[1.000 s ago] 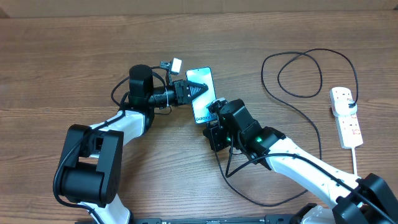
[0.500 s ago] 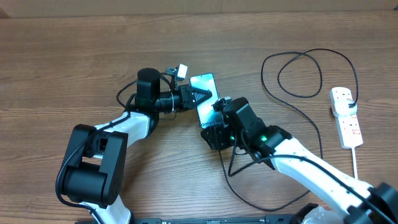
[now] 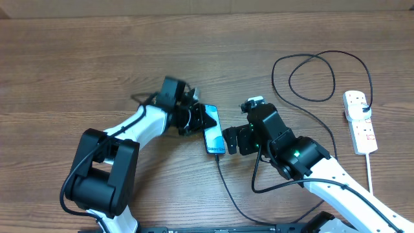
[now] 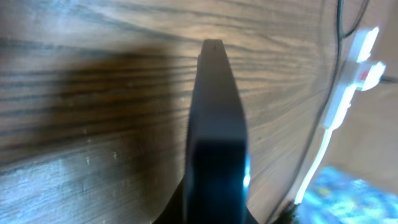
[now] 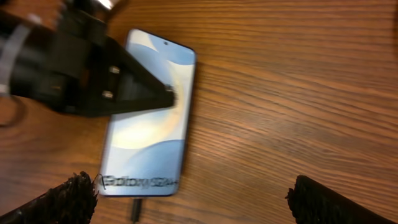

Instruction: Plug charger to phone and switch on socket

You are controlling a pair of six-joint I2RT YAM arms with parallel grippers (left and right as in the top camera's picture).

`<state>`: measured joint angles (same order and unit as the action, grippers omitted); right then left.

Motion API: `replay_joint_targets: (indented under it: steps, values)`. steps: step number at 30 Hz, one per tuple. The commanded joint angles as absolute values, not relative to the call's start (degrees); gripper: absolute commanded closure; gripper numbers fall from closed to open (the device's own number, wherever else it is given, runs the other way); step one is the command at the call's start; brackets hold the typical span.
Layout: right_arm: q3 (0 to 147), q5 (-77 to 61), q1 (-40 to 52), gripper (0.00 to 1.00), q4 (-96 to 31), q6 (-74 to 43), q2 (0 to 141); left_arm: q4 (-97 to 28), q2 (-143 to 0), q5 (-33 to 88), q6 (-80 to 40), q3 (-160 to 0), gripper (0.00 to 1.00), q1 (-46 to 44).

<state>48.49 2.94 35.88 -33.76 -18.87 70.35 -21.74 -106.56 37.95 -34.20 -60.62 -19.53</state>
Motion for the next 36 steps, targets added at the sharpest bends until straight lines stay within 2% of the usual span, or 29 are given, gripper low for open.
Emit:
replay_joint_targets:
  steps: [1, 3, 7, 15, 20, 32, 36]
  values:
    - [49.9, 4.4, 34.0, 0.00, -34.3, -21.2, 69.9, -30.7, -106.4, 32.3, -19.6, -70.3, 0.96, -19.0]
    - [49.9, 4.0, 32.9, 0.00, -34.4, -21.3, 69.9, -34.5, -106.4, 32.0, -15.7, -72.5, 0.96, -18.0]
    - [49.9, 2.8, 31.3, 0.00, -34.4, -21.3, 69.9, -34.6, -106.8, 33.9, -13.3, -72.5, 0.96, -17.0]
    - [49.9, 1.4, 30.5, 0.00, -35.7, -21.3, 69.9, -25.3, -108.7, 41.8, -16.3, -67.8, 0.96, -16.8]
    - [49.9, 1.4, 30.5, 0.00, -35.7, -21.3, 69.9, -21.0, -108.7, 42.1, -20.7, -63.6, 0.95, -16.5]
    - [49.9, 1.4, 30.5, 0.00, -36.1, -21.3, 71.8, -16.1, -111.6, 44.1, -19.5, -59.9, 0.96, -16.5]
    - [49.9, 1.4, 30.5, 0.00, -36.3, -21.3, 72.4, -13.1, -116.3, 49.2, -19.6, -59.9, 0.96, -16.4]
